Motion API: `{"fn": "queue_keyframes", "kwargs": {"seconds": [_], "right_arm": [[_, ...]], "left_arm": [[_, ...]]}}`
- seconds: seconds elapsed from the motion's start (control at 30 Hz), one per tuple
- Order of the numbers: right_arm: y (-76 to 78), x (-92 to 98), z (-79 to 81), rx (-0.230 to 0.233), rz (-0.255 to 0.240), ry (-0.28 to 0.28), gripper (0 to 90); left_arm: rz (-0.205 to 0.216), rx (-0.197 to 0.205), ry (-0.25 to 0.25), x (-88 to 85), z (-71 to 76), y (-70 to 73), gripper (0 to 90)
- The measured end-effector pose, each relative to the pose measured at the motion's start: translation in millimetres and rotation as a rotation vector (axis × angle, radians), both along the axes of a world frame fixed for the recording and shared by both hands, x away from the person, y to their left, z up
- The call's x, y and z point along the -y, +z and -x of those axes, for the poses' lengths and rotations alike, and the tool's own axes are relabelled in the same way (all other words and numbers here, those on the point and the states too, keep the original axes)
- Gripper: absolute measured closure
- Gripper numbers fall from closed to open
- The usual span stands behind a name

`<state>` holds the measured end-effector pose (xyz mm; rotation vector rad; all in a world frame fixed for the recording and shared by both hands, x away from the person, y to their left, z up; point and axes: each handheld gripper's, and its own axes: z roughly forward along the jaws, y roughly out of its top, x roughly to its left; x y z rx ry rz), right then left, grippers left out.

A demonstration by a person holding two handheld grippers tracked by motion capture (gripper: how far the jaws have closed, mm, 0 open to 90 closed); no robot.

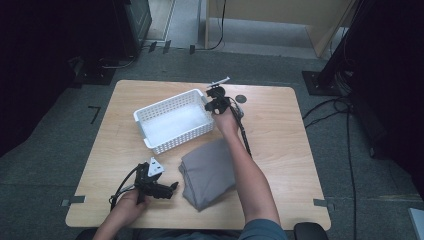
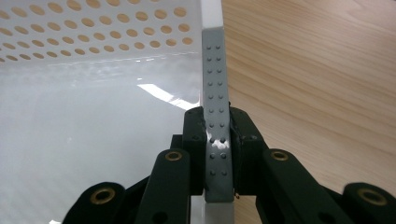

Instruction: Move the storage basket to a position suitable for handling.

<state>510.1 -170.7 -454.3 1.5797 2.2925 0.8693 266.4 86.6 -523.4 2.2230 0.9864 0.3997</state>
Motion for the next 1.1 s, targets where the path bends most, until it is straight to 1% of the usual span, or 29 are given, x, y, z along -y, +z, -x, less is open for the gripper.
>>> {"fn": "queue_keyframes", "kwargs": {"seconds": [0.03, 0.07, 0.1, 0.27, 0.3, 0.33, 0.47, 0.53, 0.63, 0.73, 0.8, 0.83, 0.87, 0.9, 0.93, 0.97, 1.0, 1.07, 1.1], "right_arm": [[-0.5, 4.8, 0.9, -0.003, 0.002, -0.008, 79.2], [-1.0, 17.2, 3.9, 0.002, -0.003, -0.034, 79.2], [-1.0, 17.2, 3.9, 0.002, -0.003, -0.034, 79.2], [-1.1, 44.4, 9.5, 0.007, 0.006, -0.091, 79.3], [-1.2, 55.1, 12.0, 0.007, 0.009, -0.116, 79.3], [-1.2, 55.1, 12.0, 0.007, 0.009, -0.116, 79.3], [-0.9, 78.7, 17.7, 0.002, 0.009, -0.175, 79.2], [-1.5, 88.9, 21.4, 0.008, 0.006, -0.197, 79.2], [-2.1, 103.0, 26.2, 0.015, 0.009, -0.224, 79.2], [-1.4, 114.8, 29.7, 0.010, 0.015, -0.259, 79.2], [-2.4, 122.5, 32.2, 0.013, 0.006, -0.276, 78.9], [-2.8, 124.9, 33.1, 0.015, -0.003, -0.276, 78.4], [-3.1, 127.9, 34.4, 0.015, -0.019, -0.281, 76.1], [-1.6, 131.6, 36.3, 0.022, -0.031, -0.285, 70.9], [-1.6, 131.6, 36.3, 0.022, -0.031, -0.285, 70.9], [1.6, 134.7, 38.7, 0.033, -0.044, -0.282, 67.7], [1.6, 134.7, 38.7, 0.033, -0.044, -0.282, 67.7], [9.5, 138.5, 44.6, 0.042, -0.058, -0.275, 65.7], [9.5, 138.5, 44.6, 0.042, -0.058, -0.275, 65.7]], "left_arm": [[0.000, 0.002, -0.001, -0.1, -0.1, 0.0, 0.0], [-0.001, 0.002, 0.000, -0.1, -0.1, 0.0, 0.0], [-0.001, 0.002, 0.000, -0.1, -0.1, 0.0, 0.0], [0.001, 0.002, 0.000, 0.0, -0.1, -0.1, 0.0], [0.001, 0.003, 0.000, 0.0, -0.1, -0.2, 0.0], [0.001, 0.003, 0.000, 0.0, -0.1, -0.2, 0.0], [0.001, 0.003, 0.000, 0.0, -0.1, -0.2, 0.0], [0.003, 0.003, 0.001, 0.2, -0.1, -0.2, 0.0], [0.004, 0.003, 0.002, 0.2, 0.0, -0.3, 0.0], [0.003, 0.003, 0.002, 0.2, 0.0, -0.2, 0.0], [0.003, 0.003, 0.001, 0.2, -0.1, -0.2, 0.0], [0.004, 0.003, 0.002, 0.4, -0.2, -0.2, 0.0], [0.004, 0.002, 0.002, 0.4, -0.3, -0.2, 0.0], [0.003, 0.002, 0.003, 0.5, -0.5, -0.1, 0.0], [0.003, 0.002, 0.003, 0.5, -0.5, -0.1, 0.0], [0.003, 0.002, 0.003, 0.5, -0.5, -0.1, 0.0], [0.003, 0.002, 0.003, 0.5, -0.5, -0.1, 0.0], [0.003, 0.002, 0.003, 0.5, -0.4, -0.2, 0.0], [0.003, 0.002, 0.003, 0.5, -0.4, -0.2, 0.0]]}}
